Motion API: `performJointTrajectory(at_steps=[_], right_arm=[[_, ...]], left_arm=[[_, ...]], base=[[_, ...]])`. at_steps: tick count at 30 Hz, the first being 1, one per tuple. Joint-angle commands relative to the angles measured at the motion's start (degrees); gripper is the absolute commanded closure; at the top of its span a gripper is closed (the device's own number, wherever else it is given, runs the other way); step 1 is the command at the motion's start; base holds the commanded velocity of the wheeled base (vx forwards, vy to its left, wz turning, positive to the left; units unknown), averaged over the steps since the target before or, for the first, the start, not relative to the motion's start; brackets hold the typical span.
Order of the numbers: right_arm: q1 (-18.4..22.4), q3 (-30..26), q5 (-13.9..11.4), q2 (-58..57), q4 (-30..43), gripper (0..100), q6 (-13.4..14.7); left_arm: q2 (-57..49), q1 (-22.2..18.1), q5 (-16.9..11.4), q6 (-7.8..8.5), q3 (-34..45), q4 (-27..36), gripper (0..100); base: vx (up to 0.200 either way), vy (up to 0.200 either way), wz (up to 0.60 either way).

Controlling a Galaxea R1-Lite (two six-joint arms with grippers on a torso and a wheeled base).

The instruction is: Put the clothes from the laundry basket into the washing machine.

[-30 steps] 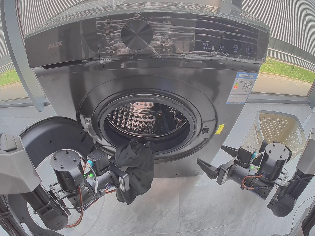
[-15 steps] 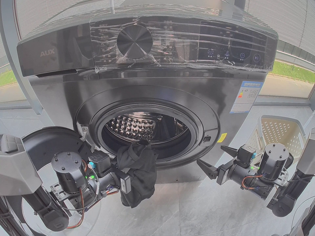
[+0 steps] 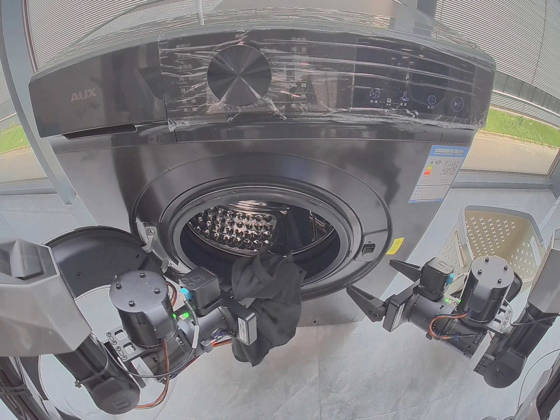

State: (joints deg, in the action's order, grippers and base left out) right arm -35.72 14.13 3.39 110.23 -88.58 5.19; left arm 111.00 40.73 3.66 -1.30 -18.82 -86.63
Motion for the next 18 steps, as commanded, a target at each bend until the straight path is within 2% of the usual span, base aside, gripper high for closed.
performJointTrajectory(at_steps=[1, 5, 6, 10, 18], right_arm=[[-1.28, -0.24, -0.14, -0.1, -0.02, 0, 0.08], [-3.66, -1.38, -0.14, -0.01, -0.02, 0, 0.08], [-4.36, -1.91, -0.14, 0.16, -0.02, 0, 0.08], [-5.41, -2.35, -0.14, 0.25, 0.07, 0, 0.17], [-5.94, -2.79, -0.31, 0.34, -0.02, 0, 0.17]], left_arm=[[5.9, -0.3, -0.32, -0.37, -4.21, -0.03, 100], [11.35, -1.53, -0.32, -1.68, -10.8, 0.05, 100], [14.25, -2.85, -0.14, -2.12, -16.42, 0.05, 100], [22.33, -5.84, 0.3, -2.47, -30.04, 0.05, 100], [26.38, -8.39, -0.49, -2.3, -32.86, 4.01, 100]], base=[[0.0, 0.0, 0.0], [0.0, 0.0, 0.0], [0.0, 0.0, 0.0], [0.0, 0.0, 0.0], [0.0, 0.0, 0.0]])
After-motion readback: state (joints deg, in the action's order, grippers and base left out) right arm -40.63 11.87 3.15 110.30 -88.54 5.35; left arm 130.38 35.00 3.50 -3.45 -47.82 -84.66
